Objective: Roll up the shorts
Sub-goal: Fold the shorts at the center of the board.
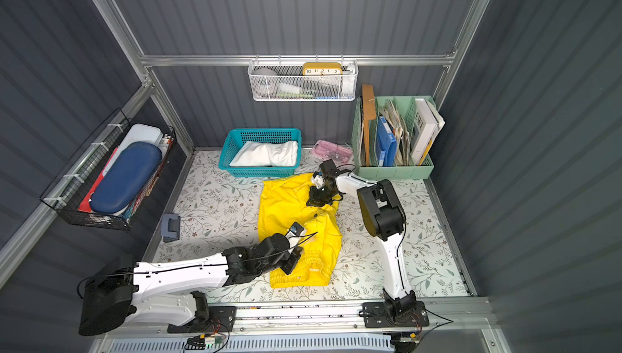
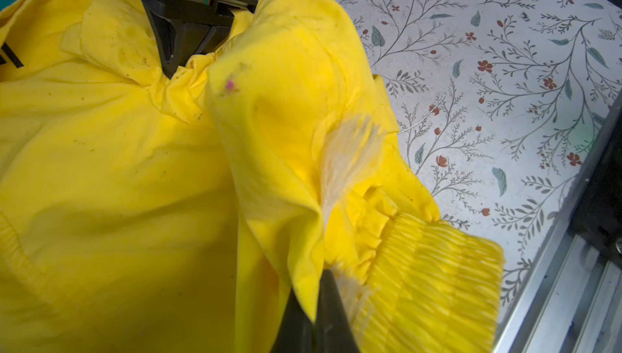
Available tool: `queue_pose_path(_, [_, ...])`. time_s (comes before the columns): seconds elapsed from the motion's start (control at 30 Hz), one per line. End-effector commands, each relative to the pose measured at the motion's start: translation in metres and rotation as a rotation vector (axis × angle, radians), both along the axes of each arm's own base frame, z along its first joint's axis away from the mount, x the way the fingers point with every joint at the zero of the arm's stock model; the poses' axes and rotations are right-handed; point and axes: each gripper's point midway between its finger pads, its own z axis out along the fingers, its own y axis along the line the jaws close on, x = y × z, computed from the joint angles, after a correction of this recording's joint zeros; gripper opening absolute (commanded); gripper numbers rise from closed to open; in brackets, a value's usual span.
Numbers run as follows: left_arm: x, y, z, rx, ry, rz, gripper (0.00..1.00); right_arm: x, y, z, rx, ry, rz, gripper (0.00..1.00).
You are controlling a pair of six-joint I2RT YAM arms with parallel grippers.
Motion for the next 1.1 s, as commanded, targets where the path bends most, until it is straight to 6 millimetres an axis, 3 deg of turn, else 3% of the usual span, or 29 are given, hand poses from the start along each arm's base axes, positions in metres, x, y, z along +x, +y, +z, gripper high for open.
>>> queue_pose_path(0.0, [0.003,-0.012,0.005,0.000,-0.025,-0.044,0.02,-0.009,-0.051,-0.029,-0.162,0.062,-0.110,0.00])
queue_pose_path(0.2, [0.002,-0.046,0.010,-0.031,-0.034,-0.154,0.06,-0.023,-0.117,-0.022,-0.230,0.044,-0.255,0.00])
queue_pose_path(0.3, [0.001,-0.063,0.018,-0.054,-0.040,-0.209,0.11,-0.025,-0.144,-0.001,-0.230,-0.026,-0.314,0.00])
queue_pose_path(0.37, [0.000,-0.070,0.023,-0.068,-0.046,-0.231,0.13,-0.025,-0.151,0.020,-0.236,-0.089,-0.300,0.00])
queue_pose_path(0.53, [0.003,-0.077,0.044,-0.127,-0.071,-0.244,0.25,-0.017,-0.144,0.078,-0.217,-0.222,-0.215,0.00])
queue_pose_path(0.6, [0.004,-0.074,0.048,-0.138,-0.074,-0.234,0.31,-0.013,-0.141,0.094,-0.210,-0.245,-0.196,0.00])
queue_pose_path(0.73, [0.006,-0.062,0.052,-0.161,-0.066,-0.194,0.31,-0.006,-0.128,0.119,-0.194,-0.293,-0.153,0.00])
queue_pose_path(0.8, [0.008,-0.055,0.053,-0.167,-0.065,-0.171,0.27,-0.002,-0.119,0.129,-0.186,-0.316,-0.134,0.00])
queue_pose_path(0.9, [0.012,-0.045,0.050,-0.158,-0.064,-0.137,0.00,0.006,-0.104,0.143,-0.154,-0.347,-0.118,0.00])
queue_pose_path(1.07, [0.019,-0.030,0.036,-0.132,-0.050,-0.093,0.00,0.022,-0.086,0.157,-0.120,-0.368,-0.106,0.00])
